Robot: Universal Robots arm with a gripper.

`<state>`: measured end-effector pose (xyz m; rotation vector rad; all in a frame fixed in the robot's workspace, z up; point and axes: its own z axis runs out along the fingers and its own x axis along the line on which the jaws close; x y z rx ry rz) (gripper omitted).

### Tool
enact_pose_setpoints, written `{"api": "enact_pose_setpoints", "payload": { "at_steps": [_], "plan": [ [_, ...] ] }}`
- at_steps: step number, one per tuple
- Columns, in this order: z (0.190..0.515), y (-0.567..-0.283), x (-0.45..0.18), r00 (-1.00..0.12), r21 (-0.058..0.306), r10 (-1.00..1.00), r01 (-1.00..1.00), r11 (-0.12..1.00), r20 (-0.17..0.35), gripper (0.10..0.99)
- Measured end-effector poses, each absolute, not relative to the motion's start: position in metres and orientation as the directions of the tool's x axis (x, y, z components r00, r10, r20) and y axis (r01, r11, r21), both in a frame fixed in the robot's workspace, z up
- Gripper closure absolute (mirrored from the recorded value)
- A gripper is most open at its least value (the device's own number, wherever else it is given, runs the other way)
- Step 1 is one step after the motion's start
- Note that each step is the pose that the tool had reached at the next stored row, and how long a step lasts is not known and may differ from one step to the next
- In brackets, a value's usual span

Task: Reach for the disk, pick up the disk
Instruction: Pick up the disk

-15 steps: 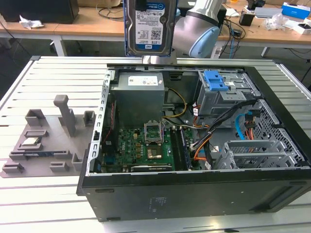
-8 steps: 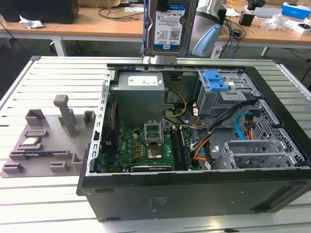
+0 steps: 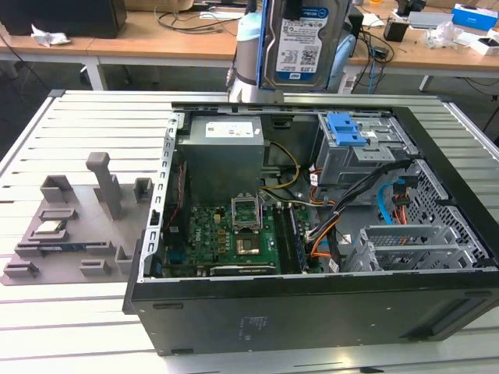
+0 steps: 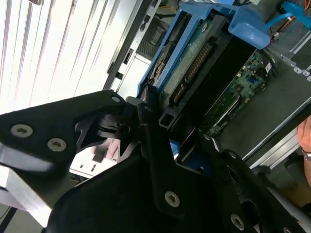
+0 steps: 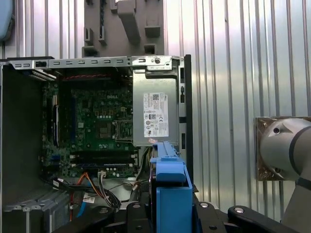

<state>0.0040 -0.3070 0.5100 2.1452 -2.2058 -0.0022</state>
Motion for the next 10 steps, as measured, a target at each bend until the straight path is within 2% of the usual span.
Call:
{"api": "enact_pose_setpoints", "payload": {
  "at_steps": [10],
  "plan": [
    [0.51,-0.307,0.035,-0.027,0.047,-0.999,-0.998,0.029,0.045,0.722]
  ]
}}
